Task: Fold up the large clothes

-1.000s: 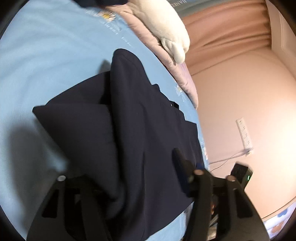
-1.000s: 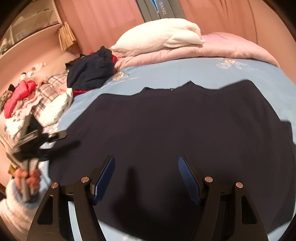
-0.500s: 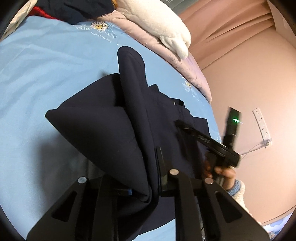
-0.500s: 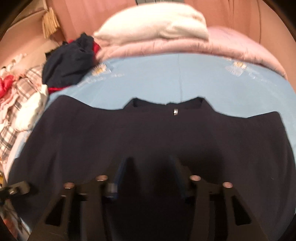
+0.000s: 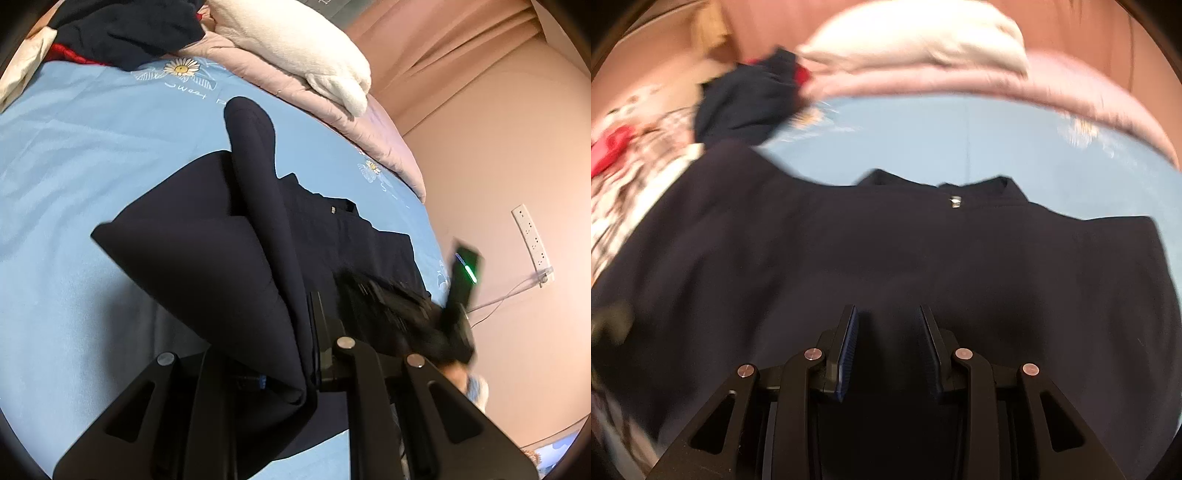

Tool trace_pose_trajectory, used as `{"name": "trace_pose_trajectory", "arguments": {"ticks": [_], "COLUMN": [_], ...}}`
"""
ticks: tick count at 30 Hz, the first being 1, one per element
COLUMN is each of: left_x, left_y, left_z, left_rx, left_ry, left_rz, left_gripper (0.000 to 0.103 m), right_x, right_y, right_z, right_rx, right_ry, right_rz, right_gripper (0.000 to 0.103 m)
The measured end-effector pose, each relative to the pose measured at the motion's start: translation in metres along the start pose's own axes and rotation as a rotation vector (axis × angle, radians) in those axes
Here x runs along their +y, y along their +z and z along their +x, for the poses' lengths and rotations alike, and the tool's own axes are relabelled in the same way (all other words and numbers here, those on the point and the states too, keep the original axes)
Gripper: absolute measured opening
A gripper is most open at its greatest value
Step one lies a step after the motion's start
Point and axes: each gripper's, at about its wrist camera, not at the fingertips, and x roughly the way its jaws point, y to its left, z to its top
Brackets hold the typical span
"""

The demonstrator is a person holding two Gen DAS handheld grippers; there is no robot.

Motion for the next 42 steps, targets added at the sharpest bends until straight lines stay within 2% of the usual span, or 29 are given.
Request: {"name": "trace_pose_trajectory", "arguments": {"ticks": [4, 6, 8, 11, 14, 15, 18, 20, 23, 24, 27, 29, 30, 31, 32, 34, 35, 38, 39, 42], "left_x": [-0.010, -0.016, -0.024, -0.040, -0.060, -0.068, -0.091, -0.111, -0.133, -0.140, -0.162, -0.168, -0.170, -0.174, -0.176, -0.180, -0.181, -0.180, -0.180, -0.181], "left_y": [0.000, 0.000, 0.000, -0.001, 0.000, 0.001, 0.002, 0.002, 0.000, -0.001, -0.009, -0.014, -0.017, -0.020, -0.024, -0.029, -0.031, -0.035, -0.036, -0.038], "left_z": [0.002, 0.004, 0.005, 0.008, 0.013, 0.015, 0.021, 0.030, 0.048, 0.056, 0.090, 0.110, 0.120, 0.130, 0.141, 0.155, 0.160, 0.156, 0.151, 0.119], "left_rx": [-0.001, 0.000, 0.001, 0.000, -0.001, 0.000, 0.002, 0.008, 0.033, 0.044, 0.085, 0.127, 0.155, 0.185, 0.223, 0.272, 0.301, 0.346, 0.341, 0.284], "left_ry": [0.025, 0.042, 0.059, 0.073, 0.089, 0.094, 0.102, 0.106, 0.099, 0.102, 0.143, 0.146, 0.136, 0.127, 0.112, 0.064, 0.030, -0.146, -0.177, -0.197], "left_rz": [0.009, 0.017, 0.028, 0.048, 0.074, 0.084, 0.120, 0.152, 0.176, 0.188, 0.225, 0.225, 0.228, 0.229, 0.235, 0.232, 0.219, 0.156, 0.159, 0.204], "left_gripper": [0.014, 0.014, 0.014, 0.015, 0.017, 0.017, 0.017, 0.017, 0.017, 0.018, 0.019, 0.023, 0.024, 0.028, 0.038, 0.041, 0.041, 0.042, 0.043, 0.043], "right_x": [0.023, 0.031, 0.039, 0.043, 0.042, 0.037, 0.012, -0.015, -0.056, -0.070, -0.117, -0.144, -0.150, -0.162, -0.168, -0.180, -0.183, -0.195, -0.198, -0.195], "right_y": [-0.053, -0.073, -0.090, -0.100, -0.099, -0.096, -0.093, -0.097, -0.098, -0.099, -0.104, -0.110, -0.112, -0.115, -0.116, -0.118, -0.118, -0.121, -0.121, -0.117], "right_z": [-0.034, -0.037, -0.031, -0.016, -0.016, -0.017, -0.032, -0.049, -0.067, -0.070, -0.073, -0.074, -0.074, -0.071, -0.068, -0.066, -0.066, -0.067, -0.066, -0.063], "right_rx": [-0.011, 0.000, 0.027, 0.028, 0.019, 0.025, 0.027, -0.014, -0.085, -0.100, -0.125, -0.160, -0.170, -0.180, -0.183, -0.200, -0.208, -0.243, -0.240, -0.207], "right_ry": [0.040, 0.041, 0.006, -0.041, -0.020, 0.009, 0.167, 0.259, 0.278, 0.294, 0.366, 0.398, 0.425, 0.488, 0.529, 0.587, 0.601, 0.664, 0.695, 0.730], "right_rz": [-0.077, -0.104, -0.135, -0.164, -0.167, -0.142, 0.002, 0.127, 0.261, 0.310, 0.503, 0.621, 0.657, 0.713, 0.747, 0.801, 0.811, 0.871, 0.884, 0.861], "right_gripper": [0.036, 0.036, 0.036, 0.036, 0.036, 0.036, 0.036, 0.036, 0.038, 0.043, 0.047, 0.050, 0.050, 0.050, 0.051, 0.052, 0.053, 0.062, 0.066, 0.071]}}
